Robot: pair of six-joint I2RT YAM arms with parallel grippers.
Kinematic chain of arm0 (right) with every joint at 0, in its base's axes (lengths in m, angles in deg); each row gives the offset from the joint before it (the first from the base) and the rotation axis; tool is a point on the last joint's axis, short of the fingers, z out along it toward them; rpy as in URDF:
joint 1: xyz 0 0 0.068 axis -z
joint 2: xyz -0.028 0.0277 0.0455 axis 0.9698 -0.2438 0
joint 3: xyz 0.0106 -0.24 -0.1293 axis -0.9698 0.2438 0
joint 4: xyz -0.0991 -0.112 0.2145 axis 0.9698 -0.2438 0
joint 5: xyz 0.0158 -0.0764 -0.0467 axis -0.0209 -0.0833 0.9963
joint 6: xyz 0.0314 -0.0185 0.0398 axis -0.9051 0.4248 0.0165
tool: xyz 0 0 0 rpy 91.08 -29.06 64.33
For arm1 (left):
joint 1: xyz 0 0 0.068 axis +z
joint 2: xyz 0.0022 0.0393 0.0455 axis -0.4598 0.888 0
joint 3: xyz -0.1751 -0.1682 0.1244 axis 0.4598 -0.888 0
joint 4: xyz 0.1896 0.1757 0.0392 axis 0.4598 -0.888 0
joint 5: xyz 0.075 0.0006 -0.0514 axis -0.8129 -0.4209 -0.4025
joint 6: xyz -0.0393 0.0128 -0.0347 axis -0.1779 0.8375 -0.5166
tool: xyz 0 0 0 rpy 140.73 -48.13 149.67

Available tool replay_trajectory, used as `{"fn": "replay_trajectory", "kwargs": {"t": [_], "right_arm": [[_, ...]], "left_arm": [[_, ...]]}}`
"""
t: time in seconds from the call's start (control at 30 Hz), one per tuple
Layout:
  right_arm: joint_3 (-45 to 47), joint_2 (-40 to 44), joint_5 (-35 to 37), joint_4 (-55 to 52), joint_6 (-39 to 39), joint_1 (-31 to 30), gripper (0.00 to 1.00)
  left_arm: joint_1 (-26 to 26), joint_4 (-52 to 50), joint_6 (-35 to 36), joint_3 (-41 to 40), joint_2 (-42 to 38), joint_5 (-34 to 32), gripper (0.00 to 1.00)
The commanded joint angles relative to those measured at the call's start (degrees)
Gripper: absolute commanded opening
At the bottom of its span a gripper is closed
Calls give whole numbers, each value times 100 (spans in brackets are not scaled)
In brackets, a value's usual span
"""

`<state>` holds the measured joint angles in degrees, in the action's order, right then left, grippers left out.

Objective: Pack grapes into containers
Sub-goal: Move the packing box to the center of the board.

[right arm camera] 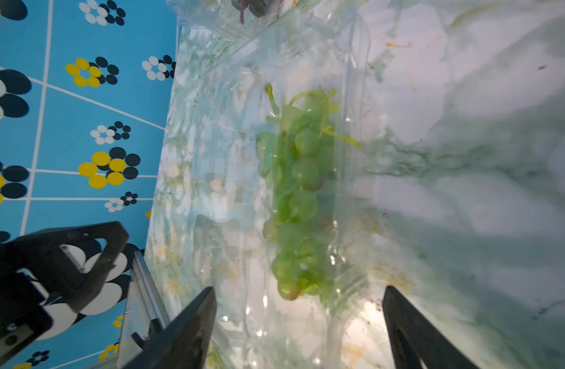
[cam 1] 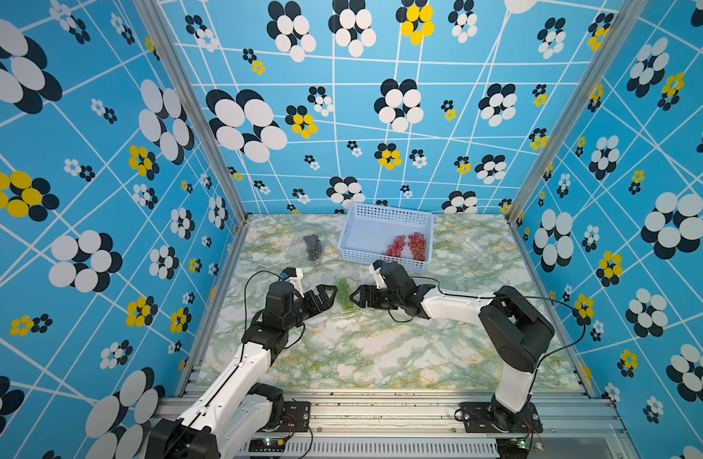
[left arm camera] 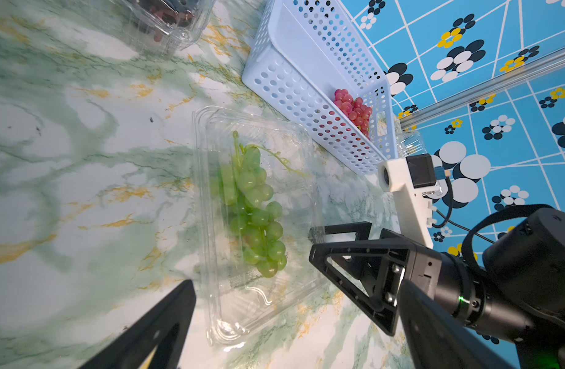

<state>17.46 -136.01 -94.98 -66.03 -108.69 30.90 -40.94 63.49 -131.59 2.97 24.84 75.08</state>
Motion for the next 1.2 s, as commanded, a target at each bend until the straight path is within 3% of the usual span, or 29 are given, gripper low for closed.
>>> {"fn": "replay_trajectory", "kwargs": {"t": [0.0, 0.3, 0.43, 0.57, 0.87, 1.17], "right_arm": [[-103, -199, -65, 416, -364, -133, 75], [-387, -502, 16, 1060, -1017, -741, 71], [-603, -466, -31, 705, -801, -818, 73], [-653, -106, 432, -73, -263, -793, 82], [-508, 412, 682, -452, -21, -194, 98], [-885, 13, 622, -401, 20, 236, 99]], "left_arm": [[55, -167, -52, -162, -196, 104, 100], [292, -582, 37, -168, -617, 104, 100], [431, -792, 118, -106, -763, 112, 100], [493, -845, 192, -38, -771, 103, 99], [477, -712, 285, 457, -249, 174, 100], [456, -382, 155, 876, 646, 345, 100]]}}
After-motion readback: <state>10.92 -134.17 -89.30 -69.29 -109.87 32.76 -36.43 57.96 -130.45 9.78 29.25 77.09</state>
